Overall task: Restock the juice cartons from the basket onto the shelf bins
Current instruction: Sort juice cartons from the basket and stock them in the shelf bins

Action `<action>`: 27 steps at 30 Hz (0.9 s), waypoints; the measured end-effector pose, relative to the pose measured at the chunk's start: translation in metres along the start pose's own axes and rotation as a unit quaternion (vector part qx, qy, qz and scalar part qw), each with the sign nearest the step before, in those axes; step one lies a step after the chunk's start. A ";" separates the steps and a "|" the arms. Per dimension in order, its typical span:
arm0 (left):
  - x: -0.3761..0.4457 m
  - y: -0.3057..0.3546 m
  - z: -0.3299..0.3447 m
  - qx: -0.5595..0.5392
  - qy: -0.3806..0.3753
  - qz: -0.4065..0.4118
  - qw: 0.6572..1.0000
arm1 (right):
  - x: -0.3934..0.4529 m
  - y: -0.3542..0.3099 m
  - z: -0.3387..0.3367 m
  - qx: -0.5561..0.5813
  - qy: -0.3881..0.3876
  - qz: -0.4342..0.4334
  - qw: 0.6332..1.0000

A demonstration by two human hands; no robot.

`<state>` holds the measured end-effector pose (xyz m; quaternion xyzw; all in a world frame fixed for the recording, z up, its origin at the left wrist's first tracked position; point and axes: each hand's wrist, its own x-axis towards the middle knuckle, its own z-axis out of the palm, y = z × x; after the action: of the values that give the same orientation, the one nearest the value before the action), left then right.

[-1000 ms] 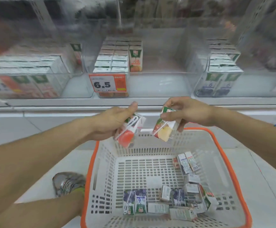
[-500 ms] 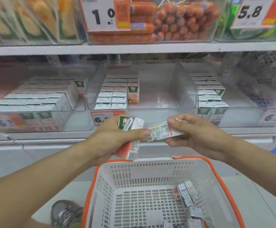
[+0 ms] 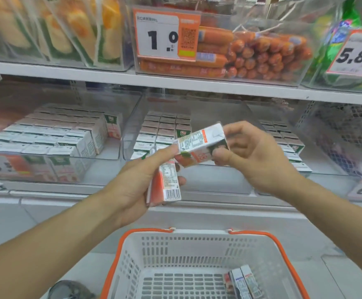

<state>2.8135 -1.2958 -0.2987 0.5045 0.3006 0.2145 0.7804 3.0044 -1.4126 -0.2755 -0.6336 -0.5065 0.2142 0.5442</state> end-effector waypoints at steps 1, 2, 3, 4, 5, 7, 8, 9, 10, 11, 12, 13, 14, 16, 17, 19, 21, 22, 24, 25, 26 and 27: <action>0.000 0.002 -0.004 -0.006 0.013 0.002 1.000 | 0.013 0.000 -0.001 -0.068 0.017 -0.029 0.997; 0.000 0.004 -0.009 -0.010 0.024 0.003 1.000 | 0.026 0.001 -0.003 -0.134 0.031 -0.039 0.990; 0.000 0.005 -0.013 -0.012 0.030 0.005 0.999 | 0.039 0.004 -0.005 -0.193 0.044 -0.034 0.980; -0.001 0.005 -0.017 -0.011 0.035 0.008 0.999 | 0.053 0.009 -0.005 -0.246 0.052 -0.019 0.968; -0.001 0.006 -0.020 -0.010 0.042 0.012 0.999 | 0.065 0.014 -0.003 -0.291 0.054 -0.002 0.955; 0.000 0.006 -0.025 -0.022 0.071 0.019 0.997 | 0.091 0.031 0.006 -0.359 0.035 0.031 0.932; 0.000 0.007 -0.026 -0.031 0.086 0.019 0.996 | 0.102 0.039 0.013 -0.383 0.016 0.041 0.923; 0.000 0.008 -0.028 -0.038 0.096 0.019 0.994 | 0.113 0.046 0.022 -0.400 -0.003 0.048 0.915; 0.000 0.008 -0.029 -0.041 0.102 0.020 0.994 | 0.122 0.053 0.031 -0.411 -0.018 0.054 0.910; -0.001 0.009 -0.032 -0.036 0.109 0.021 0.993 | 0.129 0.058 0.040 -0.416 -0.027 0.063 0.907; -0.003 0.010 -0.034 -0.027 0.114 0.020 0.993 | 0.134 0.064 0.048 -0.419 -0.029 0.072 0.905; -0.005 0.010 -0.038 -0.018 0.116 0.019 0.993 | 0.136 0.069 0.055 -0.423 -0.026 0.078 0.903; -0.008 0.011 -0.042 -0.010 0.111 0.019 0.994 | 0.138 0.074 0.060 -0.427 -0.020 0.083 0.900; -0.011 0.014 -0.049 0.005 0.091 0.030 0.995 | 0.138 0.083 0.066 -0.420 0.004 0.092 0.903; -0.012 0.015 -0.051 0.011 0.080 0.043 0.996 | 0.138 0.085 0.067 -0.407 0.016 0.100 0.908; -0.013 0.018 -0.055 0.023 0.066 0.068 0.995 | 0.136 0.080 0.065 -0.393 0.016 0.133 0.910; -0.014 0.019 -0.058 0.045 0.061 0.084 0.994 | 0.130 0.066 0.062 -0.403 0.010 0.147 0.903; -0.014 0.019 -0.059 0.056 0.059 0.089 0.993 | 0.124 0.056 0.062 -0.400 0.021 0.124 0.908; -0.014 0.019 -0.061 0.070 0.049 0.098 0.992 | 0.103 0.032 0.065 -0.322 0.039 0.042 0.945; -0.014 0.019 -0.061 0.068 0.044 0.101 0.992 | 0.089 0.020 0.069 -0.235 0.017 0.025 0.971; -0.014 0.018 -0.061 0.062 0.037 0.105 0.992 | 0.073 0.009 0.074 -0.127 -0.033 0.041 0.991; -0.014 0.018 -0.061 0.053 0.027 0.109 0.992 | 0.057 0.000 0.080 -0.020 -0.101 0.080 0.991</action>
<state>2.7613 -1.2576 -0.2977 0.5694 0.2755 0.2957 0.7159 2.9612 -1.3251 -0.2843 -0.6584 -0.5103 0.3096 0.4586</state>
